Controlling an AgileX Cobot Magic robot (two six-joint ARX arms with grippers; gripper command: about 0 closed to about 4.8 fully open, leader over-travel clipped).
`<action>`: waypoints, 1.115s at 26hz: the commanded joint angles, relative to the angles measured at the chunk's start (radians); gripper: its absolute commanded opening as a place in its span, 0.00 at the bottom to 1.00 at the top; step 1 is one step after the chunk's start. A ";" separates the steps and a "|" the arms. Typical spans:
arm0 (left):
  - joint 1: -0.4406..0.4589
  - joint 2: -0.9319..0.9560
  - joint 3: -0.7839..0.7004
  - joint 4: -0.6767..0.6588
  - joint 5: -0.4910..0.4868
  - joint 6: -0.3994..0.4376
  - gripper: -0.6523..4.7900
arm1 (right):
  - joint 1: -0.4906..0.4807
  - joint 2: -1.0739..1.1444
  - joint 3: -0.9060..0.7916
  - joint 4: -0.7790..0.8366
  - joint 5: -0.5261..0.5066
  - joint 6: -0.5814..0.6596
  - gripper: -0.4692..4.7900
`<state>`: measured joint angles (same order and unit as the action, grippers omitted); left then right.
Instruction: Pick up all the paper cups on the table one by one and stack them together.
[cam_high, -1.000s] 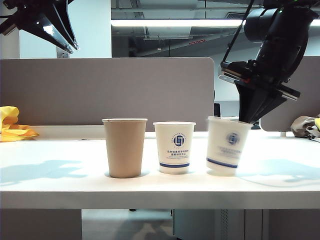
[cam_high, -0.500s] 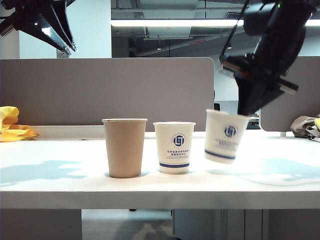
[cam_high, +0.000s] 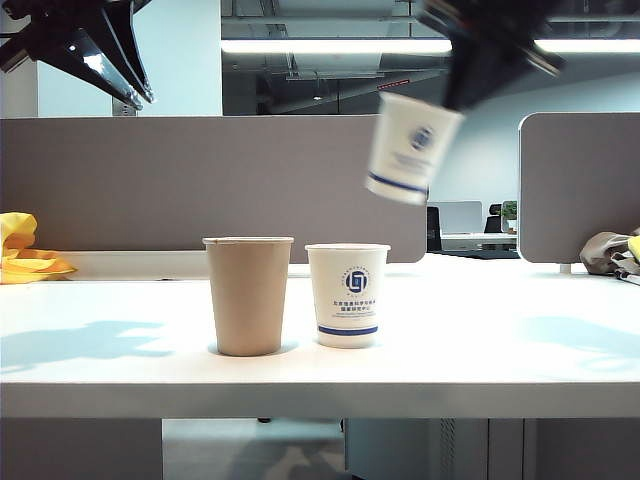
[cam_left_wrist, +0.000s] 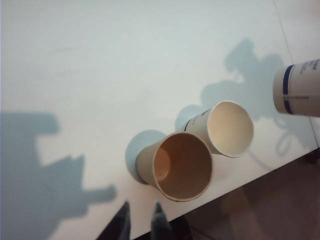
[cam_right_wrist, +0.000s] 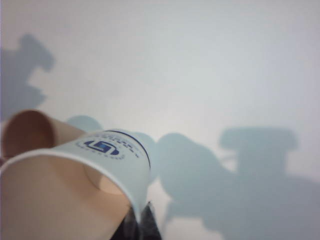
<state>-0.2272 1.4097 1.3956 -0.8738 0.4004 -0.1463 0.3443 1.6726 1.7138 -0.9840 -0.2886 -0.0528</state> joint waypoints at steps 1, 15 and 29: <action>0.002 -0.003 0.004 0.007 0.003 0.008 0.23 | 0.095 -0.002 0.042 0.030 -0.005 0.000 0.09; 0.002 -0.003 0.005 -0.034 0.003 0.017 0.23 | 0.283 0.132 0.042 0.123 0.021 0.001 0.09; 0.002 -0.003 0.005 -0.045 0.004 0.016 0.23 | 0.283 0.217 0.043 0.159 0.020 0.000 0.32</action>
<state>-0.2268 1.4105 1.3956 -0.9199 0.4004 -0.1314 0.6270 1.8935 1.7531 -0.8360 -0.2653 -0.0525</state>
